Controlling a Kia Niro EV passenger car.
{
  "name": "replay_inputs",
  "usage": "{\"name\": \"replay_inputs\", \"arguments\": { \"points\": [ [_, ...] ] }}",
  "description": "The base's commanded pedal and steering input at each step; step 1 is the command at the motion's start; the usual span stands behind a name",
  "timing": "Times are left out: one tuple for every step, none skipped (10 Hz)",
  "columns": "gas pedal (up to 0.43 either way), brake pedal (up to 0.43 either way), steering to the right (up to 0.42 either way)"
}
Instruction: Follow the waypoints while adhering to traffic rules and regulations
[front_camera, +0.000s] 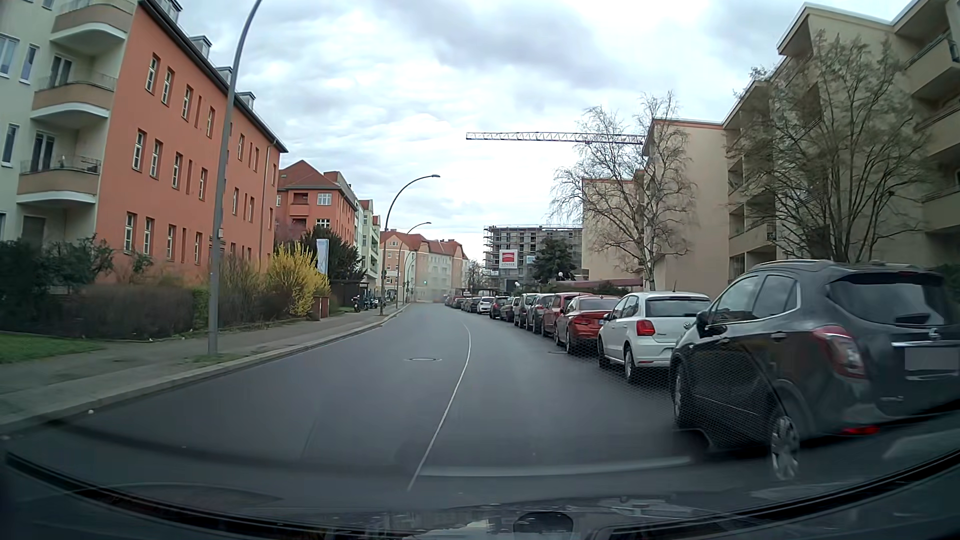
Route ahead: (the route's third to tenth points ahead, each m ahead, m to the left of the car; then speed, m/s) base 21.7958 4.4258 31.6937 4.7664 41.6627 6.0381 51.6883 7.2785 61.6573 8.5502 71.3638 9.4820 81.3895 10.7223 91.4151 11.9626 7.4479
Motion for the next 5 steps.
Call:
{"name": "replay_inputs", "arguments": {
  "points": [
    [0.000,0.012,-0.007],
    [0.000,0.012,-0.007],
    [0.000,0.012,-0.007],
    [0.008,0.012,-0.007],
    [0.039,0.012,-0.007]
  ]
}}
